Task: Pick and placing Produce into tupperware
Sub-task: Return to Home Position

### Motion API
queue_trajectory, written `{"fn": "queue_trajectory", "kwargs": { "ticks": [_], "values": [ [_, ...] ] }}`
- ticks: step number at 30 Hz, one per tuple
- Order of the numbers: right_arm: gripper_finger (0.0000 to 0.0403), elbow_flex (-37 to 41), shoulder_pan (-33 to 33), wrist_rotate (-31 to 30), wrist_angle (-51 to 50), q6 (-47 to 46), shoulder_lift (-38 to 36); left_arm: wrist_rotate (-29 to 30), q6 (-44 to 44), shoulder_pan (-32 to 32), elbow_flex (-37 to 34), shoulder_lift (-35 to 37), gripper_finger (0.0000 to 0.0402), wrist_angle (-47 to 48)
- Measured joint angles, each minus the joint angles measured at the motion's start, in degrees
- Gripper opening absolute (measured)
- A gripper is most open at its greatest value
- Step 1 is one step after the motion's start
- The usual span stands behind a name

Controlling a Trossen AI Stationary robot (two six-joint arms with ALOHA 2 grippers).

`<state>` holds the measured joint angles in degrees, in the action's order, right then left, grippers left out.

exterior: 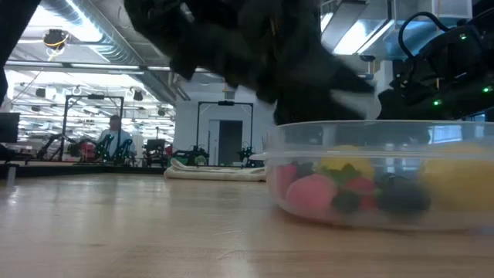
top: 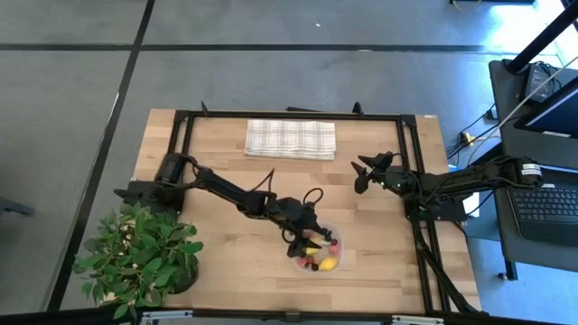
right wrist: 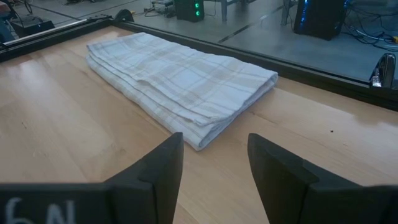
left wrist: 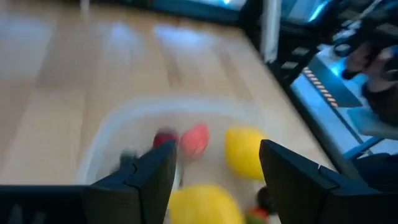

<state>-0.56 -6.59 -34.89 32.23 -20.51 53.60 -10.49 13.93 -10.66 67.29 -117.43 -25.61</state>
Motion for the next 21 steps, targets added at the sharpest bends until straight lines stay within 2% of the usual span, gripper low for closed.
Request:
{"fn": "queue_trajectory", "kwargs": {
  "ticks": [4, 7, 14, 21],
  "values": [
    [0.0182, 0.00, 0.00, 0.02, 0.00, -0.02, 0.00, -1.44, -6.16, 0.99, 0.07, 5.46, 0.0223, 3.95],
    [0.0182, 0.00, 0.01, 0.01, 0.03, -0.02, 0.00, -0.68, -11.87, 2.85, 0.07, 10.94, 0.0224, 11.78],
    [0.0182, 0.00, 0.02, 0.02, 1.37, 1.87, -0.24, 5.56, -16.40, 9.68, -0.29, 27.59, 0.0224, 31.32],
    [0.0182, 0.00, 0.00, 0.00, 2.79, 7.37, -3.79, 8.90, -19.62, 13.21, -10.61, 49.21, 0.0224, 33.77]
  ]
}}
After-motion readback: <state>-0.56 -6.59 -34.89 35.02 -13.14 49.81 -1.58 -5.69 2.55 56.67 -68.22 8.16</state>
